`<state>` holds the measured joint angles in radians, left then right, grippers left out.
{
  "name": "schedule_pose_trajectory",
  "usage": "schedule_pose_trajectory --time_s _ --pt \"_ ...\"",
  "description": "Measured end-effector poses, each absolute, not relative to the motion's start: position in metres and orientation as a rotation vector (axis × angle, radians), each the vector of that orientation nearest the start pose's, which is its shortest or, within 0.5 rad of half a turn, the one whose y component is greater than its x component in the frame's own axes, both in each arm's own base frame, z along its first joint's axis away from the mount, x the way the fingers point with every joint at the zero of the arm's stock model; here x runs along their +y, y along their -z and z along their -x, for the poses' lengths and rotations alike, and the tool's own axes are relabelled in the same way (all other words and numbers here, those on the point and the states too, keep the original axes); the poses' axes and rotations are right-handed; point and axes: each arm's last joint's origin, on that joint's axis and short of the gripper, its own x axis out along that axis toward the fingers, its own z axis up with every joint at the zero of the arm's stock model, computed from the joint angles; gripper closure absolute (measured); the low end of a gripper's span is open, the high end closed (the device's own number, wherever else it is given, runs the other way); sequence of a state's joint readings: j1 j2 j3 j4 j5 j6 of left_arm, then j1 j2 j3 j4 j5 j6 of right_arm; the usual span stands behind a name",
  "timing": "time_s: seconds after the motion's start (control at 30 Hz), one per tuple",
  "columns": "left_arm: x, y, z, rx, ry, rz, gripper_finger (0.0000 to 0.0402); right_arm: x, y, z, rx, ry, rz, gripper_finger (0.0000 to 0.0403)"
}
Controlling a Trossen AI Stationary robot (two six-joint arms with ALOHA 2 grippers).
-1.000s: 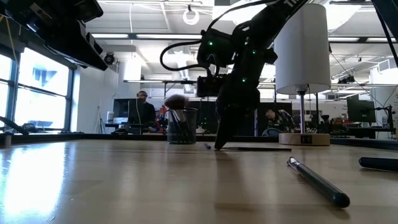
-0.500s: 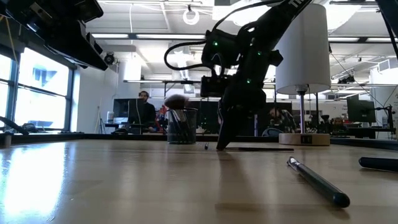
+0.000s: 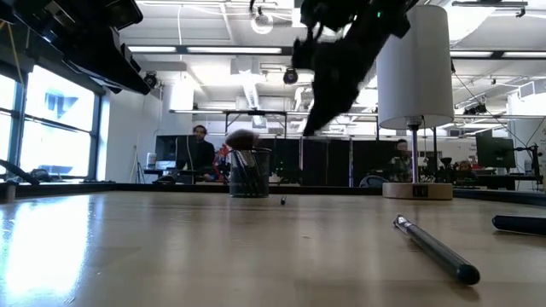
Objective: Put items in baskets/containers
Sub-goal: Put the eyeshadow brush into the pen holder, then put the powder brush into the pen holder
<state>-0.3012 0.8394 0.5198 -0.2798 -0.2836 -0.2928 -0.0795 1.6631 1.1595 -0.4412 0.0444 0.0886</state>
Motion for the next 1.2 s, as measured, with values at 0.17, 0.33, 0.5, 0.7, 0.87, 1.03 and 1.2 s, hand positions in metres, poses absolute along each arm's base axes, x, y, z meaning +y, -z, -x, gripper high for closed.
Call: schedule_pose_trajectory --time_s 0.17,0.33,0.5,0.7,0.87,1.03,1.2 --pt "-0.043 -0.227 -0.169 0.548 -0.099 0.107 0.0401 -0.046 -0.265 -0.352 0.577 0.227 -0.058 0.0403" --pt "-0.043 -0.231 -0.171 0.501 -0.121 0.114 0.0401 -0.087 -0.278 -0.376 0.193 0.271 -0.061 0.0403" --pt "-0.043 -0.231 -0.171 0.501 -0.123 0.113 0.0401 -0.136 -0.267 -0.389 -0.126 0.307 -0.030 0.0403" --pt "-0.043 -0.231 -0.171 0.506 -0.123 0.111 0.0401 -0.179 -0.224 -0.393 -0.254 0.379 -0.041 0.0403" --pt "-0.043 -0.229 -0.170 0.522 -0.125 0.105 0.0401 -0.192 -0.187 -0.397 -0.166 0.380 -0.057 0.0403" --pt "-0.042 -0.227 -0.169 0.543 -0.130 0.097 0.0401 -0.194 -0.172 -0.399 -0.075 0.367 -0.083 0.0393" --pt "-0.041 -0.228 -0.169 0.530 -0.170 0.086 0.0401 -0.192 -0.169 -0.400 -0.036 0.304 -0.086 0.0357"
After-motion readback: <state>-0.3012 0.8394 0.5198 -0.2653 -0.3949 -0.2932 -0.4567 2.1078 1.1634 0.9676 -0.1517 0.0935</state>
